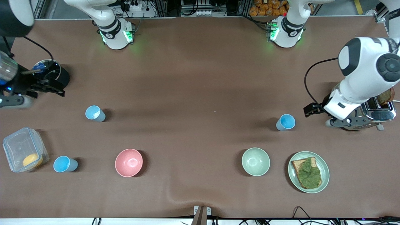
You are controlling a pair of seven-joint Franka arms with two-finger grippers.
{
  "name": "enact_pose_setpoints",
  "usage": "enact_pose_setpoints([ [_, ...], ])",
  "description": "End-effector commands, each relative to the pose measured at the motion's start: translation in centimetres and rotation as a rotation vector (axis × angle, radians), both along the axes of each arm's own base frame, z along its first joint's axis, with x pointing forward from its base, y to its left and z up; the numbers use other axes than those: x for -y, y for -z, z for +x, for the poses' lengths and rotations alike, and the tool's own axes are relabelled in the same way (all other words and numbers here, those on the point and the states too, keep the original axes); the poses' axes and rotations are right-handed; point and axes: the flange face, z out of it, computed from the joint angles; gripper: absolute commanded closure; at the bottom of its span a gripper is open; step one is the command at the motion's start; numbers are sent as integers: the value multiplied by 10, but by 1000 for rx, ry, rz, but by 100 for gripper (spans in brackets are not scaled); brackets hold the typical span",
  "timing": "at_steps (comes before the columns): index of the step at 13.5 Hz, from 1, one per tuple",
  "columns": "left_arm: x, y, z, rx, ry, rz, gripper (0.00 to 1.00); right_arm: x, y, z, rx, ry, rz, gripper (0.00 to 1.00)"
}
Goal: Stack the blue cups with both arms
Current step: 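Move the right gripper to a blue cup while the left gripper reaches another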
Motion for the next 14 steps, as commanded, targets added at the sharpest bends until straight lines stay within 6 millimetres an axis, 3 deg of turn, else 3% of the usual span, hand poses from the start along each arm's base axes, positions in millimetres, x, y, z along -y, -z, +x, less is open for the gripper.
enact_pose_setpoints([
  [1,6,6,2,24,19,9,0,-4,26,11,-39,-3,-19,0],
  [4,10,24,6,13,26,8,0,-12,45,10,-87,-8,-12,0],
  [11,10,66,-1,37,29,2,0,-10,63,-3,-124,-7,-8,0],
  [14,10,89,-1,14,32,5,0,-9,90,-27,-75,-13,1,0],
])
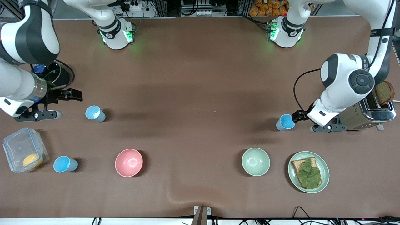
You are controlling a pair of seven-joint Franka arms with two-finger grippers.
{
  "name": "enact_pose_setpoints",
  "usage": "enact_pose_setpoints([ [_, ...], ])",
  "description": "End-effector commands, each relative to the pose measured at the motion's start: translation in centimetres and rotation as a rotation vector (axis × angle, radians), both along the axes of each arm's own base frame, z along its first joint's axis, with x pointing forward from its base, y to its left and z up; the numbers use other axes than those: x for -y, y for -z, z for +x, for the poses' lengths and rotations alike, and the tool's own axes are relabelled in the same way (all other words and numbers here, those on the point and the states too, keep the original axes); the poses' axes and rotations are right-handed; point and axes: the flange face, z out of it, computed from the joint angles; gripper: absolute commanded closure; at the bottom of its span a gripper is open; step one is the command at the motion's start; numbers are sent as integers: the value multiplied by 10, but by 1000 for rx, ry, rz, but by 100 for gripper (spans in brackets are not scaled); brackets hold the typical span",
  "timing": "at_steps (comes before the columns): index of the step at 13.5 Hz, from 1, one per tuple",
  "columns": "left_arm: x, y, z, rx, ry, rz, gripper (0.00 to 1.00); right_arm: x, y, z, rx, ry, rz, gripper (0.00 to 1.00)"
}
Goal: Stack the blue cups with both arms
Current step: 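Lower both grippers around the blue cups and close them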
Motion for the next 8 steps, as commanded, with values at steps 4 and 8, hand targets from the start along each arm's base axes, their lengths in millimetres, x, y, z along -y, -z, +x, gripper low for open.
enact_pose_setpoints([
  [4,-1,34,-1,-14,27,29,0,3,72,-45,106,0,17,0],
  [8,-3,66,-11,-4,28,23,0,8,145,-57,132,3,16,0],
])
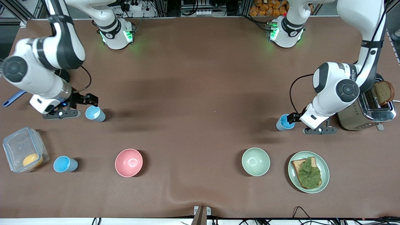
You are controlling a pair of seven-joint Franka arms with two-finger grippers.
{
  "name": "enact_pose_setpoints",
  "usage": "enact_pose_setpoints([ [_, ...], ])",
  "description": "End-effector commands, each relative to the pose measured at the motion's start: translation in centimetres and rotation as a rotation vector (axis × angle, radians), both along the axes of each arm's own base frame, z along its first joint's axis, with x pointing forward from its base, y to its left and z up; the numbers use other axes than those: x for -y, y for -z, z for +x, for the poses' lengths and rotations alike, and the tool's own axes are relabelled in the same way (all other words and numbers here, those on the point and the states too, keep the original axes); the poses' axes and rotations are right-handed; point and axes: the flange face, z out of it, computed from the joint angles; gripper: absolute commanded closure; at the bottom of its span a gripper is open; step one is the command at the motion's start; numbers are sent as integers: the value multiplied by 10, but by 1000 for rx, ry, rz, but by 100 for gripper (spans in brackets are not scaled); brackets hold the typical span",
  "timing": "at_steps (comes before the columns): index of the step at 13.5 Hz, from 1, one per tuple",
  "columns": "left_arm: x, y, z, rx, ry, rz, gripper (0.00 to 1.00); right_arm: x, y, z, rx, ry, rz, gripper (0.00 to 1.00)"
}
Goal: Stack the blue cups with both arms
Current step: 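Lower both grippers around the blue cups and close them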
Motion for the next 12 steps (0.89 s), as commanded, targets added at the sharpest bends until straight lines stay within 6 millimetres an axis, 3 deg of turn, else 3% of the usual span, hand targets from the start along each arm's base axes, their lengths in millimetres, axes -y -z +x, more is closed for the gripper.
enact_pose_setpoints([
  [1,-1,15,-7,13,16,9,0,3,37,-15,-1,8,-1,0],
  [7,-2,36,-10,-20,16,12,0,14,99,-8,-78,18,-21,0],
  [11,-1,47,-9,-24,16,10,21,17,120,-1,-110,23,-26,0],
  [12,-1,48,-8,-18,15,8,35,17,122,-1,-113,23,-26,0],
])
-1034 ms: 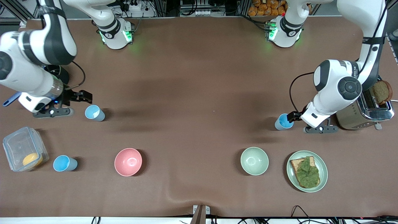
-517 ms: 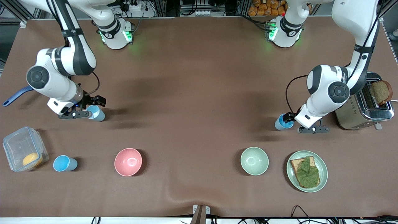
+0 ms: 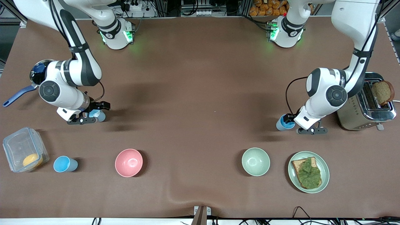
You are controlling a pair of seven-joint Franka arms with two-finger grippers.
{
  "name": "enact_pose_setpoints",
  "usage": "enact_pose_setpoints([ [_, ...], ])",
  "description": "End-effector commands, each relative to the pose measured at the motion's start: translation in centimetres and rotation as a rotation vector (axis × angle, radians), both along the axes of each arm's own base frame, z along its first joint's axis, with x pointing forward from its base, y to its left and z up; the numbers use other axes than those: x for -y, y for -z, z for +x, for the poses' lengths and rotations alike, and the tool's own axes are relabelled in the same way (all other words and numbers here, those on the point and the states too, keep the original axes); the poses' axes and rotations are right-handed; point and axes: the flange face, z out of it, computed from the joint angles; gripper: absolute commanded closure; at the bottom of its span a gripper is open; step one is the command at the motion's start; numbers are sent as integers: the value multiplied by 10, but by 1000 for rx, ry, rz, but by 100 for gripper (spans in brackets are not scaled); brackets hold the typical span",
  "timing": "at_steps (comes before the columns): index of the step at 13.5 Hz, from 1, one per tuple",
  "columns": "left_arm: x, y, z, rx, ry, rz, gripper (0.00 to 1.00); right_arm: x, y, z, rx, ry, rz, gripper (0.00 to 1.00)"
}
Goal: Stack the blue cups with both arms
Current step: 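Lower both grippers around the blue cups and close them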
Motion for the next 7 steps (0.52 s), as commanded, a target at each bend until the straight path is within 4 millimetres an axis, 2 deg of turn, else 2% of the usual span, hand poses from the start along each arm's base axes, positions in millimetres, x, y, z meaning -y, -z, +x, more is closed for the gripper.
enact_pose_setpoints([
  [1,2,5,2,19,12,3,59,4,3,8,-2,4,-9,0],
  [2,4,3,3,23,9,-2,92,4,4,8,-2,4,-9,0],
  [3,6,-2,3,29,-3,-13,100,4,9,9,-8,4,-10,0],
  [4,9,-9,4,40,-15,-21,100,4,13,10,-16,3,-10,0],
  [5,9,-14,7,52,-15,-23,100,3,18,9,-26,1,-11,6],
  [6,13,-26,11,70,-6,-27,100,3,20,8,-31,3,-12,19],
  [7,20,-37,11,83,-3,-33,100,3,21,7,-39,3,-12,36],
])
